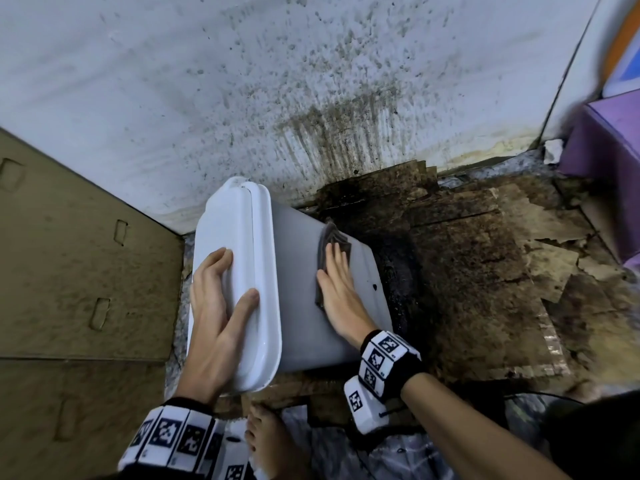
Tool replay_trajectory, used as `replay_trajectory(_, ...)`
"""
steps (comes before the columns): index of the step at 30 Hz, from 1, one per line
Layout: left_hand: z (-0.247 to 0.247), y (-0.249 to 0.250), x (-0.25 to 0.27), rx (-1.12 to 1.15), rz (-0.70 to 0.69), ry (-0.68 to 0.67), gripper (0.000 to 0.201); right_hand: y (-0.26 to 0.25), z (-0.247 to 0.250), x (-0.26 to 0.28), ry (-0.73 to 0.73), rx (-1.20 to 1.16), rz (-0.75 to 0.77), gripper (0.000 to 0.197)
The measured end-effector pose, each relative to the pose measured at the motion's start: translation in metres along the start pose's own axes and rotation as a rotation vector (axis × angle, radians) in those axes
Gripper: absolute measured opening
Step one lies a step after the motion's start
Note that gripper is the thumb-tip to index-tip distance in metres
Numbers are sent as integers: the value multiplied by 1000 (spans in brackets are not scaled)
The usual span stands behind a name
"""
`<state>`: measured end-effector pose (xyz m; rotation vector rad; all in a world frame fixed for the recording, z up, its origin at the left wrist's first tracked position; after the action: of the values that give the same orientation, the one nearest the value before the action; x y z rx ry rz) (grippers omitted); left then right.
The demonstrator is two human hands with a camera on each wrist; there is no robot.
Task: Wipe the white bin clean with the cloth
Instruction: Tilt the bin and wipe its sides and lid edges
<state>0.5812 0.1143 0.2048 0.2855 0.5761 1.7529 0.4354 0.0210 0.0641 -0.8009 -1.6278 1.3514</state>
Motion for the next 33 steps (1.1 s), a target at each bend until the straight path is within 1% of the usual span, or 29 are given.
replay_trajectory(2,1,-2,-1,-5,5,2,62,-22,-15,7,-36,-32,72,57)
replay_trajectory(4,1,-2,-2,-12,17,0,62,-32,-22,11,-69,-57,109,56)
replay_trajectory(8,-1,0,-2,-15,8,-6,61,-21,-18,13,-67,-4,183,58)
replay_trajectory(14,0,-5,-1,-13,4,16,65,-1,-6,1,-35,22,202,57)
replay_trajectory(16,0,-6,-1,-6,7,15,64,8,0,-3,-19,30,174,57)
replay_trajectory(18,0,-6,-1,-4,6,13,61,16,6,-7,0,30,116,56)
replay_trajectory(22,-2,-3,-1,-8,-12,20,61,43,28,-16,69,16,-51,56)
replay_trajectory(25,-4,1,0,-23,-24,20,61,58,43,-20,95,-26,-173,56)
replay_trajectory(29,-5,3,-1,-54,-35,17,60,52,40,-18,115,-68,-190,57)
replay_trajectory(31,-6,2,-1,-62,-36,16,61,40,34,-14,112,-58,-183,57)
replay_trajectory(33,-5,2,-2,-66,-35,17,62,22,25,-10,100,-77,-140,56)
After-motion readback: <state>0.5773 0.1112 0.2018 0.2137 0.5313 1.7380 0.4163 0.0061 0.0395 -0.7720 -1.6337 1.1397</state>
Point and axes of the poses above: each hand's wrist, its own x-axis away from the middle knuckle, its own z-axis out of the back of the hand, y = z × x, the point moved 2 cm from there along -x, towards the middle knuckle, and after that the axes turned 14 degrees about -x, right-handed, at the moved point
